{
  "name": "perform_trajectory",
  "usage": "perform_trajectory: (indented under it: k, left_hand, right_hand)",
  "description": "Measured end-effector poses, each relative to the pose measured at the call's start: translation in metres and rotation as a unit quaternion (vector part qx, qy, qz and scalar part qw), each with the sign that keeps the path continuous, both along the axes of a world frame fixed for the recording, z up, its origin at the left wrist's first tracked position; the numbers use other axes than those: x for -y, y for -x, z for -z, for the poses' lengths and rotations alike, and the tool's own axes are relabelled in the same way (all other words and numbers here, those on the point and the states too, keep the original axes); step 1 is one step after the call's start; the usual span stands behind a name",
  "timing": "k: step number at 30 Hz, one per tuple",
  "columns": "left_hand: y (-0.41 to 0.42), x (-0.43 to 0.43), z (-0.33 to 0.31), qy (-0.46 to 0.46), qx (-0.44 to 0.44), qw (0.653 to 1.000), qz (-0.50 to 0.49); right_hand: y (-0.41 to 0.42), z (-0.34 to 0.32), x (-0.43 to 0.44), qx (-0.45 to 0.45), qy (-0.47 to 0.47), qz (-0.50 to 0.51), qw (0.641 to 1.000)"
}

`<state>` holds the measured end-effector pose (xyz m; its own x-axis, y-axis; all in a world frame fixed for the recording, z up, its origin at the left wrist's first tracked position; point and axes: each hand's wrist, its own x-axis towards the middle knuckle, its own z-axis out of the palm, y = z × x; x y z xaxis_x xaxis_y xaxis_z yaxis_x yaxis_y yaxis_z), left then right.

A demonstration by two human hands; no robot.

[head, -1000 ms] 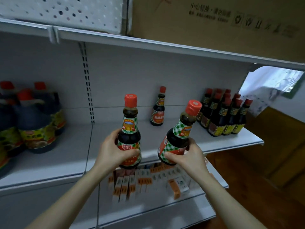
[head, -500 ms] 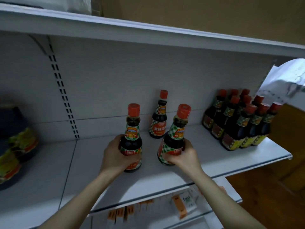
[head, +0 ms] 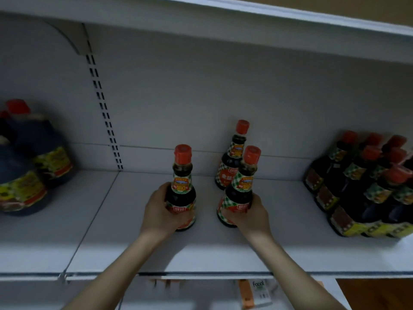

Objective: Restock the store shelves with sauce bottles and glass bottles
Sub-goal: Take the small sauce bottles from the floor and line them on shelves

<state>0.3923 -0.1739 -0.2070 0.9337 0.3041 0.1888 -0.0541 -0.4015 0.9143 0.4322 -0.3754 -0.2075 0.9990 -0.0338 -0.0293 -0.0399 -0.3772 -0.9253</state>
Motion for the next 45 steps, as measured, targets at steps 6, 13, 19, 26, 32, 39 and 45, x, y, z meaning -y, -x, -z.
perform_trajectory:
  k: [6,13,19,26,32,39,45]
  left_hand:
    - [0.003,0.006,0.006,-0.005,-0.017,1.000,-0.020]
    - [0.006,0.010,0.008,-0.007,-0.026,0.999,-0.029]
    - [0.006,0.012,0.007,0.000,-0.020,0.999,-0.031]
    - [0.007,0.014,0.006,0.016,-0.006,1.000,-0.020]
    - [0.008,0.013,0.005,0.034,-0.009,0.999,0.007]
    - [0.008,0.005,0.009,0.031,-0.038,0.998,0.035]
    - [-0.022,0.015,0.011,0.021,-0.001,0.999,0.037]
  right_hand:
    - [0.009,0.007,0.009,0.034,-0.077,-0.090,0.992]
    - [0.001,0.012,0.004,0.070,-0.063,-0.049,0.994]
    - [-0.013,0.013,0.001,0.107,-0.068,-0.036,0.991]
    - [-0.021,0.023,0.004,0.108,-0.065,-0.058,0.990]
    - [-0.024,0.034,0.008,0.069,-0.053,-0.072,0.994]
    - [-0.026,0.039,0.009,0.074,-0.039,-0.082,0.993]
    - [-0.024,0.044,0.015,0.072,-0.011,-0.090,0.993]
